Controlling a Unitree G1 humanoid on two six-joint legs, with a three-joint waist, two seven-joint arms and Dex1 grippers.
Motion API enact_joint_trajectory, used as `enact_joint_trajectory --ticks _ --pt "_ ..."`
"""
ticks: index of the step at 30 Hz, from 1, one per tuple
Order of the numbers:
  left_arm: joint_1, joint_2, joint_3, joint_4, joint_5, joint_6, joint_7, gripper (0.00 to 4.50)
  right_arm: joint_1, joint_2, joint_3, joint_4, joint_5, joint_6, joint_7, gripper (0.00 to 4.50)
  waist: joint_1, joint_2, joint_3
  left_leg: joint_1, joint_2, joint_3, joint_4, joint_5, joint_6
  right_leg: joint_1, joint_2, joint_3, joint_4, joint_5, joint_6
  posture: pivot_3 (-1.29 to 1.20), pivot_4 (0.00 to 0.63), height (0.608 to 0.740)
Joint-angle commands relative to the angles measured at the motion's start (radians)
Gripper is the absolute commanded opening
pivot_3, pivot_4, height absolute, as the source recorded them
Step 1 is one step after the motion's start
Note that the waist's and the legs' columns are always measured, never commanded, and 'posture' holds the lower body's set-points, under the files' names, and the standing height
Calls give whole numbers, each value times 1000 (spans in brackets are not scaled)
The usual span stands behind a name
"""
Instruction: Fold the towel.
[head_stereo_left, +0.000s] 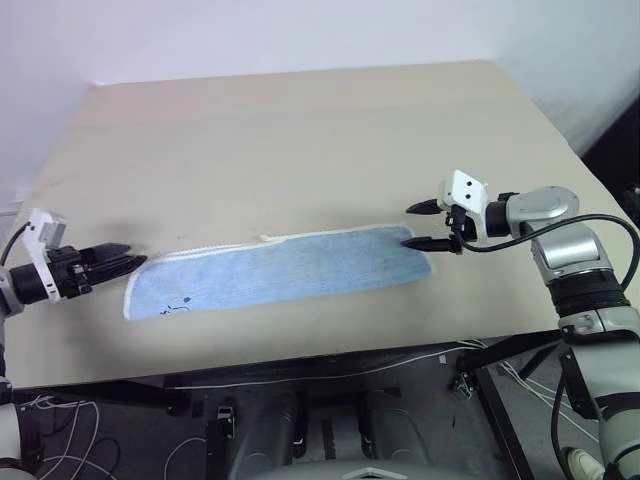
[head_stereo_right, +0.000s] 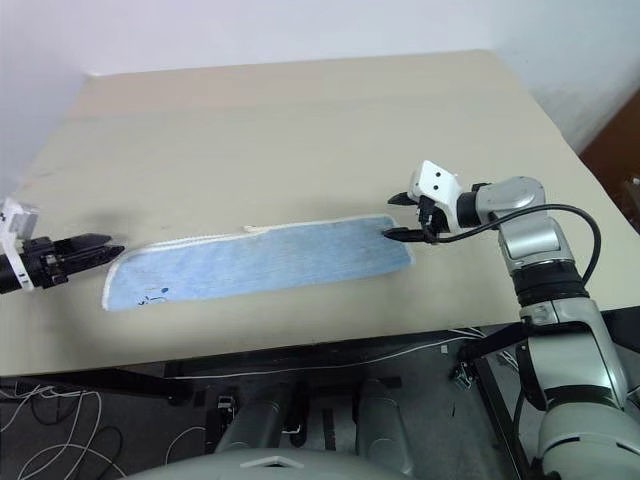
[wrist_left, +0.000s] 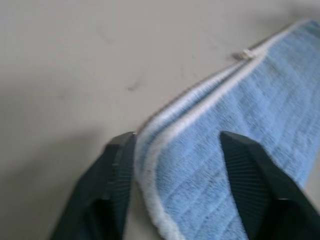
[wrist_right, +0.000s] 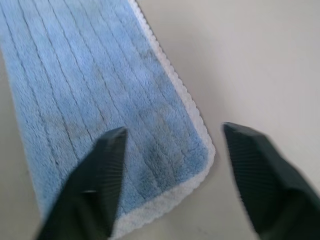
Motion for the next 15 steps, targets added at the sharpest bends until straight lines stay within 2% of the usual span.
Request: enact_joint_trajectory --ticks 1,2,6,7,10,13,15 --pt "-27 2 79 -29 -30 -80 54 4315 -5 -28 -60 -53 54 61 13 4500 1 0 0 0 0 0 0 0 0 0 0 0 0 0 0 0 150 740" --pt "-44 -2 111 -33 -47 -96 83 4475 2 -38 -80 -63 76 122 8 4500 1 0 0 0 0 0 0 0 0 0 0 0 0 0 0 0 150 740" --pt "-41 -4 167 -127 -109 -53 98 4475 48 -60 -161 -139 179 355 -14 4500 4 0 0 0 0 -1 1 0 0 0 0 0 0 0 0 0 150 740" --pt "-18 -1 176 -188 -148 11 79 4475 70 -67 -188 -171 212 434 -27 4500 3 -1 0 0 0 -1 1 0 0 1 -1 0 -1 0 0 0 150 740" --pt "75 -7 190 -377 -244 151 41 4475 124 -131 -215 -235 319 781 -18 4500 1 0 0 0 0 -1 0 0 1 1 -1 0 -1 0 0 0 150 740" --pt "179 -24 187 -532 -308 229 27 4475 187 -159 -271 -274 418 974 -25 4500 -2 0 0 0 0 -1 0 -1 1 1 -1 1 -1 -1 -2 0 150 740" --pt "293 -24 141 -640 -278 202 -10 4475 215 -158 -318 -250 466 1089 -52 4500 -6 0 0 0 1 -1 -1 -1 1 1 -1 1 -1 -2 -3 0 150 740"
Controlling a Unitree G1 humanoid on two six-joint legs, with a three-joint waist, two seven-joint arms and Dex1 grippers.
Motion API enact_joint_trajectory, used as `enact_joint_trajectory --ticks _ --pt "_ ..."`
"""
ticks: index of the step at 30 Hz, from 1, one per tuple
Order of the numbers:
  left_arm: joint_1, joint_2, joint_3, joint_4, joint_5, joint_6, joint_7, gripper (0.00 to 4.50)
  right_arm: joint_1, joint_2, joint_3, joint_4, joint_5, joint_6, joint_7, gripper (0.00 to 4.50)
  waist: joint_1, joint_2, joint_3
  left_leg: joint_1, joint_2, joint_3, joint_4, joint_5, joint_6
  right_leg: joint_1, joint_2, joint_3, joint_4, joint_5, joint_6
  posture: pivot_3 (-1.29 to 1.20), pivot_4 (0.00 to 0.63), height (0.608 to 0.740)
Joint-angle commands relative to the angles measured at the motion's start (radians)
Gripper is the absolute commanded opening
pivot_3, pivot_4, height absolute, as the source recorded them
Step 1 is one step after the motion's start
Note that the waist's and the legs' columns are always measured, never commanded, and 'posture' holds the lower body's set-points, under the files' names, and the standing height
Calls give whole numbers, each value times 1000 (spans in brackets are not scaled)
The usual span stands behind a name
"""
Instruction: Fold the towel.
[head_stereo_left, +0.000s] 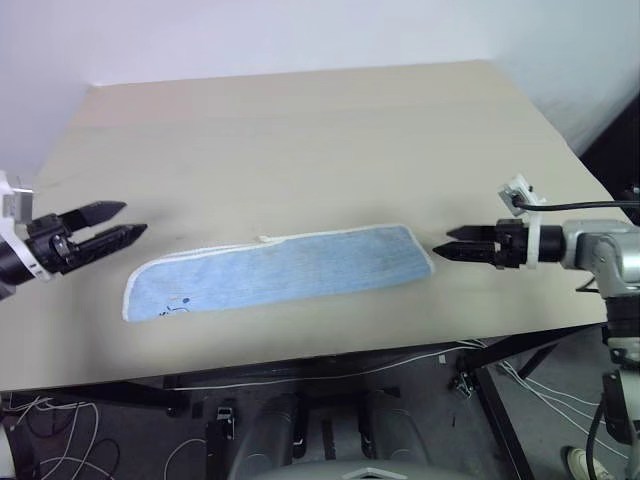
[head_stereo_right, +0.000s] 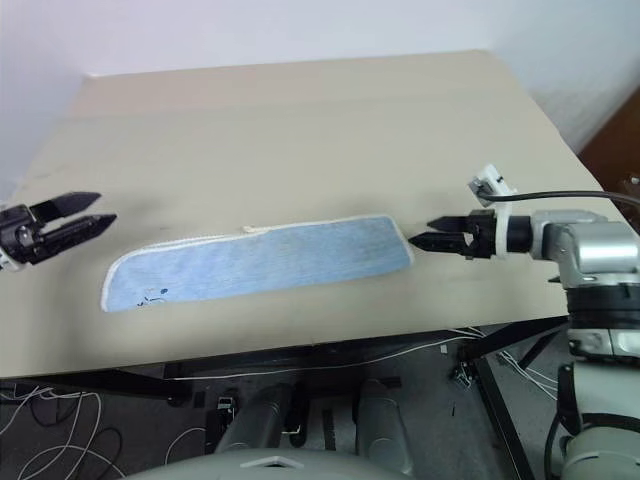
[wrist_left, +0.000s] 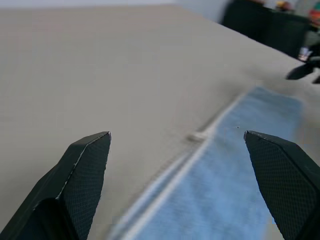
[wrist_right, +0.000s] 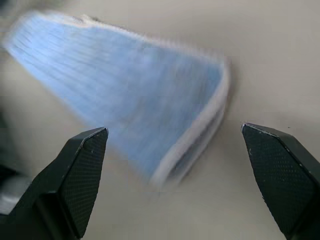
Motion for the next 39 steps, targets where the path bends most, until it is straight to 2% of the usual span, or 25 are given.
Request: enact_joint_trajectory --ticks 1,5,10,14,20,27,31,39 --pt "139 -4 -38 -187 8 -16 -35 4475 31 -7 -106 -2 110 205 -42 4500 -2 0 0 1 0 1 -1 0 0 0 0 1 0 0 0 0 150 740" --pt "198 -57 -81 -298 16 -41 14 4475 73 29 -199 -3 171 333 -126 4500 3 0 0 3 0 4 -4 0 0 1 -1 3 -1 -1 -1 0 150 740" --pt "162 -136 -157 -381 45 -84 91 4475 112 131 -332 1 216 470 -259 4500 9 0 -1 3 2 5 -3 0 0 3 -1 2 -2 0 -2 0 150 740" --pt "145 -168 -207 -412 49 -96 110 4475 150 210 -391 -60 249 538 -337 4500 6 0 -1 3 2 6 -3 0 0 3 -1 2 -2 0 -1 0 150 740" --pt "108 -203 -259 -431 34 -94 124 4475 143 337 -471 -94 296 562 -483 4500 1 -1 -2 5 2 6 -3 0 0 4 0 2 -2 1 0 0 150 740" --pt "112 -242 -284 -448 35 -113 125 4475 100 395 -510 -76 294 562 -595 4500 -7 -2 -3 15 3 6 -5 0 0 14 0 2 -4 0 -2 0 150 740" --pt "123 -238 -305 -468 49 -115 130 4500 84 409 -527 -53 289 555 -628 3611 -9 -2 -3 15 3 6 -5 0 0 14 0 2 -4 0 -2 0 150 740" --pt "145 -237 -308 -475 52 -124 140 4500 78 408 -535 -27 298 538 -659 867 0 -2 -3 14 3 6 -7 0 0 14 0 2 -10 0 -2 0 150 740"
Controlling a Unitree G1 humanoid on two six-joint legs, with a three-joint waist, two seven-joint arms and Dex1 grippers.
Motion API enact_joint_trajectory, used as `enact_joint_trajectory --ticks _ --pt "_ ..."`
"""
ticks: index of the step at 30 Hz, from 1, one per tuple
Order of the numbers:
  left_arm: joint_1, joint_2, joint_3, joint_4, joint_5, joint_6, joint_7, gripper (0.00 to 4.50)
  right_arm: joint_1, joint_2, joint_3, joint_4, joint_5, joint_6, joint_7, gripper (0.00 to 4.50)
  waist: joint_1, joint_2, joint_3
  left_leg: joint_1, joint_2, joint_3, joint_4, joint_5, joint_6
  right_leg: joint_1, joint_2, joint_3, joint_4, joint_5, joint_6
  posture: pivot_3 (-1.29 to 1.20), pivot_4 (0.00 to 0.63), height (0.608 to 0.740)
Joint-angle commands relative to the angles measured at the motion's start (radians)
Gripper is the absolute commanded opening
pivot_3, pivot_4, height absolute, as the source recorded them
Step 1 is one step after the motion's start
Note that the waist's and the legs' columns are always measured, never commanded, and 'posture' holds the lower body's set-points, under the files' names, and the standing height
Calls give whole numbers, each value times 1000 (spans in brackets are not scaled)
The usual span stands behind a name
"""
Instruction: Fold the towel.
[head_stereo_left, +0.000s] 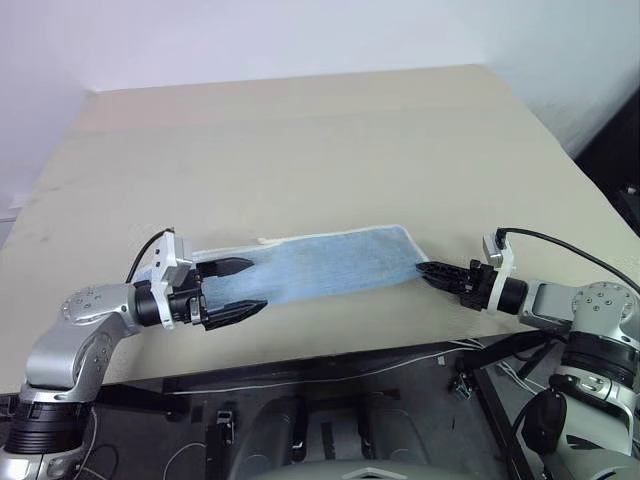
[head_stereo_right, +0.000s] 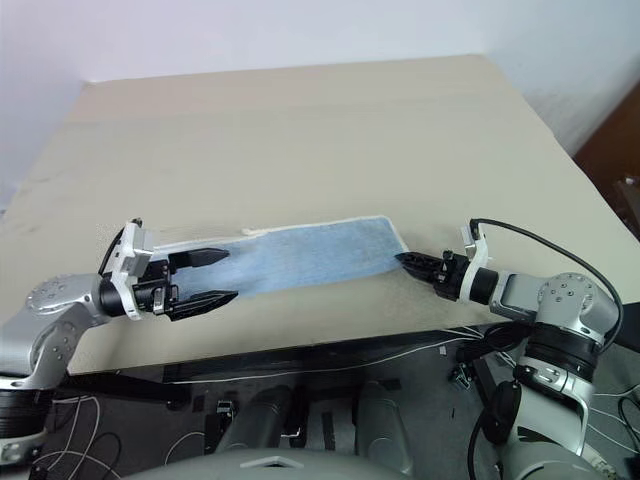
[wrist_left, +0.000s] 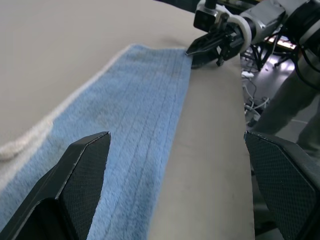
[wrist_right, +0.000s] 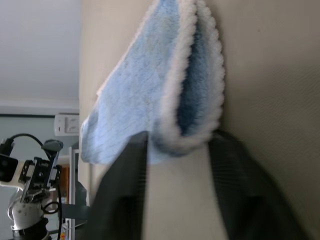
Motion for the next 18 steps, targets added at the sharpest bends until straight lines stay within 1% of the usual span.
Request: enact_joint_trajectory --ticks 1,2,3,6,11,15,17,18 --pt "3 8 7 -38 -5 -16 6 4500 -16 -3 -23 -1 23 -3 -5 475 -1 -1 -1 0 0 0 0 0 0 1 0 0 -1 0 0 0 150 740" --pt "4 9 6 -35 -2 -20 6 4500 -16 -5 -23 1 25 -4 -4 204 -1 -2 -1 0 0 0 0 0 0 1 0 0 -1 0 0 0 150 740" --pt "5 9 5 -32 1 -24 6 4500 -18 -6 -27 5 24 -7 -10 54 -2 -3 -2 1 0 0 0 0 0 2 0 0 -2 0 0 0 150 740" --pt "12 11 3 -25 12 -38 5 4500 -33 -9 -80 43 37 12 -27 54 0 -3 -2 1 0 0 0 0 1 3 0 0 -4 1 -1 0 150 740" --pt "20 18 11 -11 19 -48 -3 4500 32 -59 -63 -5 116 19 -3 54 8 -3 -2 0 0 0 -2 0 1 2 0 -1 -6 1 -1 0 150 740" --pt "29 32 28 3 20 -57 -8 4500 -14 -147 -111 -50 201 19 28 54 6 -1 -1 -3 0 0 -2 -1 2 1 0 -1 -8 1 -1 0 150 740" --pt "31 35 28 6 18 -60 -9 4500 -25 -169 -87 -76 229 19 21 54 4 -1 -1 -3 0 0 -2 -1 2 1 0 -1 -8 1 -1 0 150 740" --pt "31 37 26 8 18 -62 -9 4500 -19 -184 -52 -118 251 19 31 54 3 -1 -1 -2 0 0 -3 -1 2 0 0 -1 -8 1 -1 0 150 740"
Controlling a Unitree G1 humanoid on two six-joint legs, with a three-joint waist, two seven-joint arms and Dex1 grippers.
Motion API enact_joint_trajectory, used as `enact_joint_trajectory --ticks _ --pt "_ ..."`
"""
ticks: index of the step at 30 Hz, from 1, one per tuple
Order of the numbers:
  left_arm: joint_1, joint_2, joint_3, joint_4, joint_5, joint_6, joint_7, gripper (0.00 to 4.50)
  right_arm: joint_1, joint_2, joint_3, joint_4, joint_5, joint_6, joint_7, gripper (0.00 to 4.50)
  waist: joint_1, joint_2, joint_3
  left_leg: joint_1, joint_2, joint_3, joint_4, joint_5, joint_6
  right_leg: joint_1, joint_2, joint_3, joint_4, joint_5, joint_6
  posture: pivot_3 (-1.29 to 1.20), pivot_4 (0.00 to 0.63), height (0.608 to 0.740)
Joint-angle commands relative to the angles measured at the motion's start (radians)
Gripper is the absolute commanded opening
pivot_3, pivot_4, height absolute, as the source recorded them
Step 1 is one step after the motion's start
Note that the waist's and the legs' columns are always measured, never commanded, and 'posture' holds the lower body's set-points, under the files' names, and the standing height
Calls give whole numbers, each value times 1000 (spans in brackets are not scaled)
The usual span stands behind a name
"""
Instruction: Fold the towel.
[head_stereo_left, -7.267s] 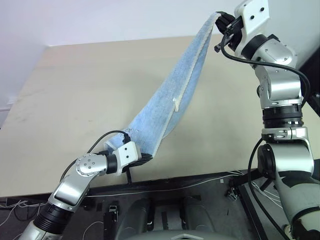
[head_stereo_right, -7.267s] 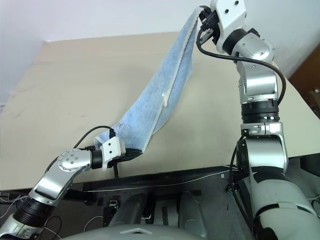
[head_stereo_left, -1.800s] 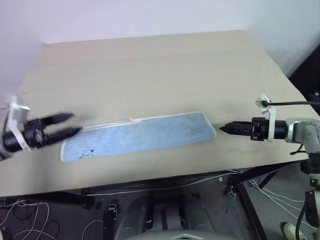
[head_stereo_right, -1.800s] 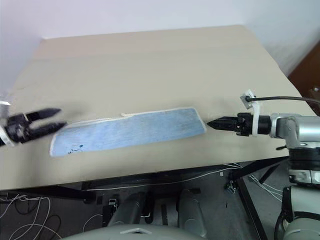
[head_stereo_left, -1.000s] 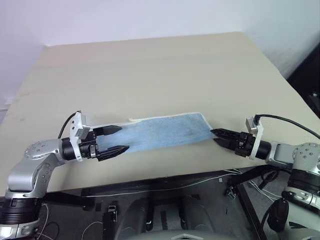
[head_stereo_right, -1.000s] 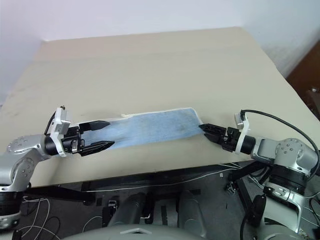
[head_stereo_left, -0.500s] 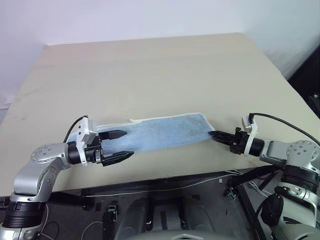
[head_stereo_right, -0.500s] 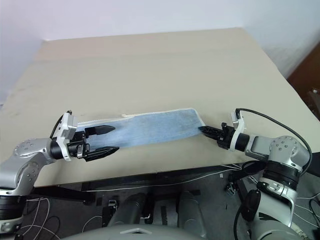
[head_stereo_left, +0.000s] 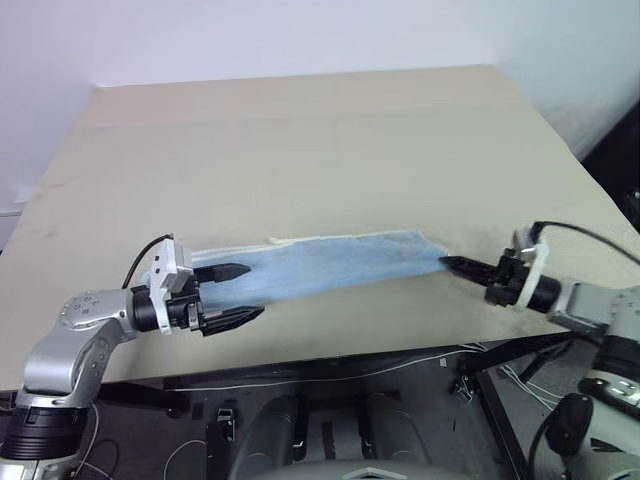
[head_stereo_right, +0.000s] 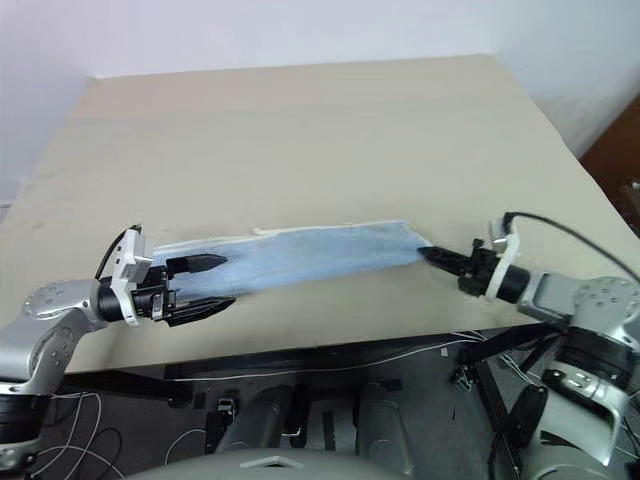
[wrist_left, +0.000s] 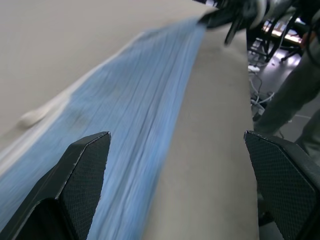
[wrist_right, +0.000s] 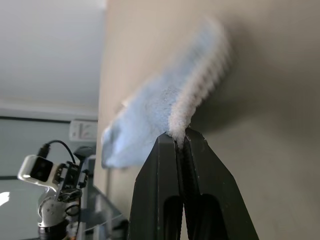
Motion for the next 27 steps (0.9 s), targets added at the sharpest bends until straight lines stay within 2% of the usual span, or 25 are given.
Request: enact_joint_trajectory --ticks 1,6,13,17,23,27 --pt "-1 13 18 -7 0 -24 -7 4500 -12 -47 62 -134 93 6 23 54 -1 0 0 0 1 0 0 0 0 0 0 0 0 0 0 0 150 740" --pt "-9 15 10 5 5 -32 -9 4500 -25 -58 184 -296 156 6 45 54 -2 0 0 0 1 0 -1 0 0 0 0 0 0 0 0 0 150 740" --pt "11 19 12 1 13 -41 -9 4500 -108 -66 346 -412 160 -33 63 54 -1 0 0 -1 1 0 -1 0 0 -1 0 0 -2 0 0 0 150 740" --pt "25 15 11 -11 12 -43 0 4500 -109 -95 506 -468 94 -110 94 54 1 0 0 -3 1 0 -3 0 0 -3 0 -1 -4 0 0 0 150 740" --pt "42 9 5 -31 13 -41 17 4500 -172 -49 681 -465 5 -225 113 54 -1 0 0 -14 1 0 0 0 0 -14 0 -1 -1 0 0 0 150 740" --pt "54 9 0 -42 18 -44 27 4500 -209 -5 780 -472 -63 -323 138 54 -1 0 0 -14 1 0 0 0 0 -14 0 -1 0 0 0 0 150 740"
